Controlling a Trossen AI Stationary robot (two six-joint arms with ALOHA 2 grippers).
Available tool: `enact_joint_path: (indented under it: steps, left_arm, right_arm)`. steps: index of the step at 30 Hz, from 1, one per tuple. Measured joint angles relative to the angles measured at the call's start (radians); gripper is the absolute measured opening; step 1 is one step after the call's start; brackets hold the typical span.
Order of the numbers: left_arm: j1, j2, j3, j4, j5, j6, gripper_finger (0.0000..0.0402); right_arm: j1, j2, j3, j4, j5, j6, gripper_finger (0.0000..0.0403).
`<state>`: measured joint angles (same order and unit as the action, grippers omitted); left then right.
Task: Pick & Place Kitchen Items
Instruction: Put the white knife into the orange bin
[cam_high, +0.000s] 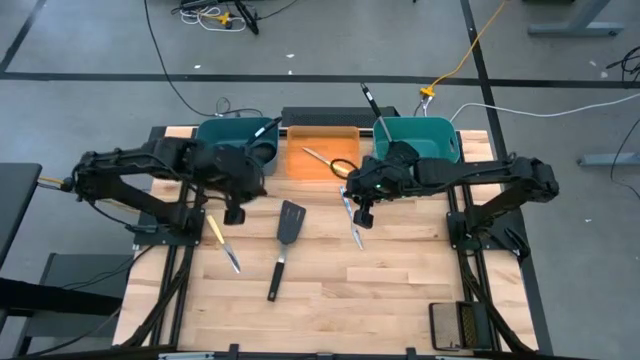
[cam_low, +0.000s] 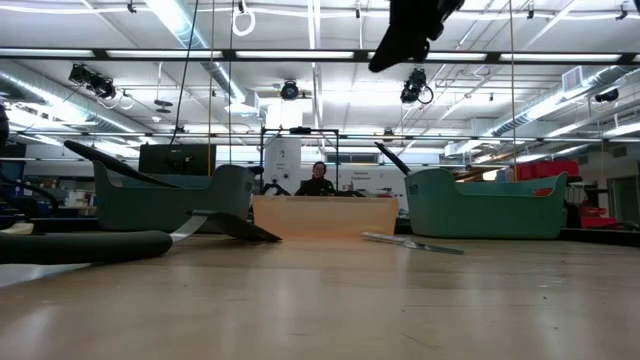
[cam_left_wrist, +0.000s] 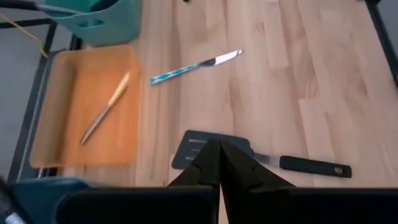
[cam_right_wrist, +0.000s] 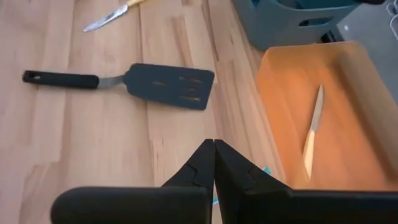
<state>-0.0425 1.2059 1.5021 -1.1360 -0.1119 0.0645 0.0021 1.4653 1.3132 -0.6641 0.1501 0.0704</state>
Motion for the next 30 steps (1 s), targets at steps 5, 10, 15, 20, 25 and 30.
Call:
enact_joint_path:
  steps: [5, 10, 15, 20, 25, 30]
  left_arm:
    - [0.030, -0.081, -0.001, -0.004, 0.001, -0.011, 0.0002]
    - [0.052, -0.140, 0.000, 0.000, -0.009, -0.033, 0.0002]
    - [0.060, -0.178, 0.000, -0.001, -0.045, -0.053, 0.0001]
    - [0.060, -0.200, 0.000, -0.011, -0.060, -0.066, 0.0002]
    - [0.060, -0.201, 0.000, -0.020, -0.060, -0.072, 0.0002]
    - [0.060, -0.200, 0.000, -0.020, -0.064, -0.065, 0.0005]
  right_arm:
    - [0.000, 0.047, 0.000, -0.004, 0.000, 0.000, 0.0009]
    - [-0.001, 0.069, 0.000, -0.007, 0.000, 0.041, 0.0009]
    - [-0.017, 0.068, 0.000, -0.010, -0.001, 0.125, 0.0011]
    - [-0.038, 0.068, 0.000, -0.027, 0.000, 0.195, 0.0038]
    - [-0.055, 0.068, 0.000, -0.041, 0.000, 0.237, 0.0088]
    - [-0.059, 0.071, -0.012, -0.057, 0.000, 0.290, 0.0142]
